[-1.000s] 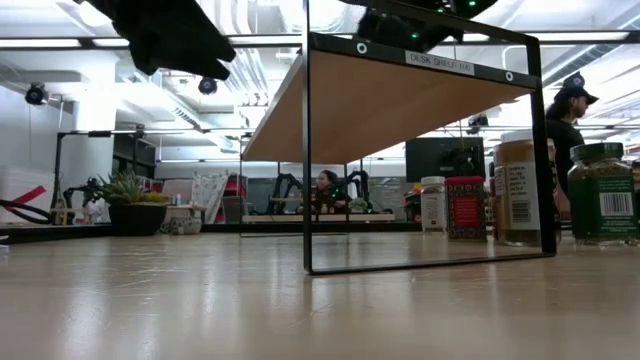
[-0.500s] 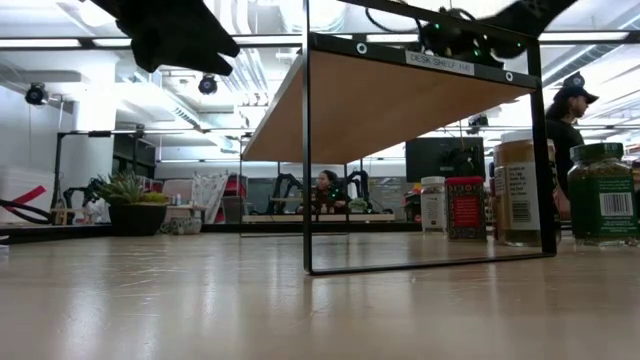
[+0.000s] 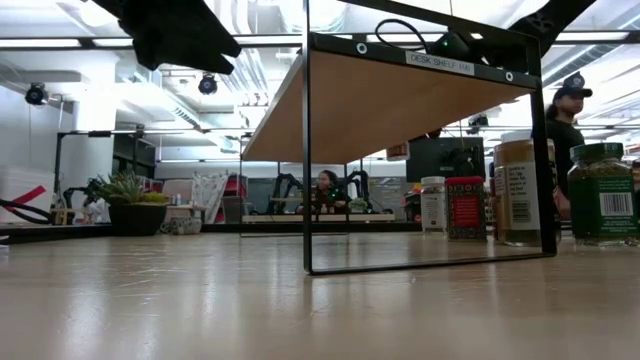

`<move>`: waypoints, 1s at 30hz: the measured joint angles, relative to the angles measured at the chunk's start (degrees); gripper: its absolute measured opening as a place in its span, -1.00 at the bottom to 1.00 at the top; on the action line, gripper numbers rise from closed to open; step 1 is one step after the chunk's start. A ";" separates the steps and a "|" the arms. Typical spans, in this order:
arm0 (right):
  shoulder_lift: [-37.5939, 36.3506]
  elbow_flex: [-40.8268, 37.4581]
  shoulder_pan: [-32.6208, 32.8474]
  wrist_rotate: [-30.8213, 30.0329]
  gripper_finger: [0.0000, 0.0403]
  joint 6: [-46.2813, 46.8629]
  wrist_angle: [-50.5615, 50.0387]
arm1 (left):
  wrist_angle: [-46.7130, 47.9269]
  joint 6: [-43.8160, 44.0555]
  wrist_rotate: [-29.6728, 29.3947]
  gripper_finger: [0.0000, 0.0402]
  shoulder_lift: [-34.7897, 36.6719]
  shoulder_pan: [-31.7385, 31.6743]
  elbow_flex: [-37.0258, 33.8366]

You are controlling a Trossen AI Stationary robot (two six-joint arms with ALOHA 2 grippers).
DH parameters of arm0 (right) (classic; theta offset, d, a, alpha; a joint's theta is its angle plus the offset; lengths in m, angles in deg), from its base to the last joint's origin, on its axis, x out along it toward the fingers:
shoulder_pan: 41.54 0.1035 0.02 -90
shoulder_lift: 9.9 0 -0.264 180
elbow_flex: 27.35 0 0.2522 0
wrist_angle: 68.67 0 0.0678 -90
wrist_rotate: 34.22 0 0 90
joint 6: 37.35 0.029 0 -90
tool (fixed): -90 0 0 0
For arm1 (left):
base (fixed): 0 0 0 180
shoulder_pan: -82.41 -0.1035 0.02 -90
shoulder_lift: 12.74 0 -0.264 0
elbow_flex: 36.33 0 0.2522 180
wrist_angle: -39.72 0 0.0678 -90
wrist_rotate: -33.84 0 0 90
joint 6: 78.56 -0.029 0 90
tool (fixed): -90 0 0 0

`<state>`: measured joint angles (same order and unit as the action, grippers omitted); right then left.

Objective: Shelf spices
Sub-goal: Remove the transparent seasoning bottle from the shelf

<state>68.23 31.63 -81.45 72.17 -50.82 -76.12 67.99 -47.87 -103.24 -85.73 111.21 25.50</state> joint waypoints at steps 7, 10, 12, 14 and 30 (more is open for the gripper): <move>0.00 -0.67 -0.10 0.06 -0.20 1.32 0.04 | -3.02 -3.09 -0.05 0.01 0.00 -0.03 0.02; 0.04 -1.99 -0.10 0.08 -0.20 1.74 0.02 | -3.46 -3.41 -0.05 0.01 0.00 -0.03 0.02; 0.04 -3.16 -0.10 0.06 -0.20 1.80 0.19 | -3.43 -3.33 -0.05 0.01 0.00 -0.03 0.02; 0.04 -4.65 -0.12 0.03 -0.20 1.85 1.49 | -3.43 -3.21 -0.05 0.01 0.00 -0.03 0.02; 0.07 -11.09 -0.12 1.35 -0.20 1.97 7.67 | -3.37 -3.21 0.00 0.01 0.00 -0.03 0.02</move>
<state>68.30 20.54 -81.57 73.52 -48.84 -68.45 64.62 -51.08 -103.25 -85.73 111.19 25.52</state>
